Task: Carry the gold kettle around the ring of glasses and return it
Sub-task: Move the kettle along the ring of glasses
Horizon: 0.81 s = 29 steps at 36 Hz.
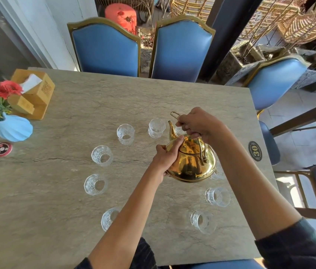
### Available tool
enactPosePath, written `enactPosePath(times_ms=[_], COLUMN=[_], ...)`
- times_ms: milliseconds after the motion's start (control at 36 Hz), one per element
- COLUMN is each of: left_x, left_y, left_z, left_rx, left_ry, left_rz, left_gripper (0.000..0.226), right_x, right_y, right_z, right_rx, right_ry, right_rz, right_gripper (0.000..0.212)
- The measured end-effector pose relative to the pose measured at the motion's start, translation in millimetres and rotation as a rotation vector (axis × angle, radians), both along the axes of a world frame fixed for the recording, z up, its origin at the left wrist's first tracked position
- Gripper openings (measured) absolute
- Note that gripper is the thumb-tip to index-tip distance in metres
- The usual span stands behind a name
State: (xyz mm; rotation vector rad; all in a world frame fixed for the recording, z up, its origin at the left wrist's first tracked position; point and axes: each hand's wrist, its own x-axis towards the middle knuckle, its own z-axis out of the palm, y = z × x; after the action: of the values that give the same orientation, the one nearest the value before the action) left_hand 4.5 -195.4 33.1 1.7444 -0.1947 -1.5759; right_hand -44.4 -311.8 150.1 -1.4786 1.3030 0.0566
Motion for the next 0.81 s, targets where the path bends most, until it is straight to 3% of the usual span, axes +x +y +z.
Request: enactPosePath(times_ms=[806], left_x=[-2.3], left_y=[-0.6], left_z=[5.6], left_rx=[-0.015], left_ry=[-0.008], left_rz=[0.01], left_gripper=[0.093], right_x=[-1.8], right_y=[0.8], right_z=[4.9], right_rx=[0.015], right_ry=[-0.005], right_rz=[-0.005], right_gripper=[0.018])
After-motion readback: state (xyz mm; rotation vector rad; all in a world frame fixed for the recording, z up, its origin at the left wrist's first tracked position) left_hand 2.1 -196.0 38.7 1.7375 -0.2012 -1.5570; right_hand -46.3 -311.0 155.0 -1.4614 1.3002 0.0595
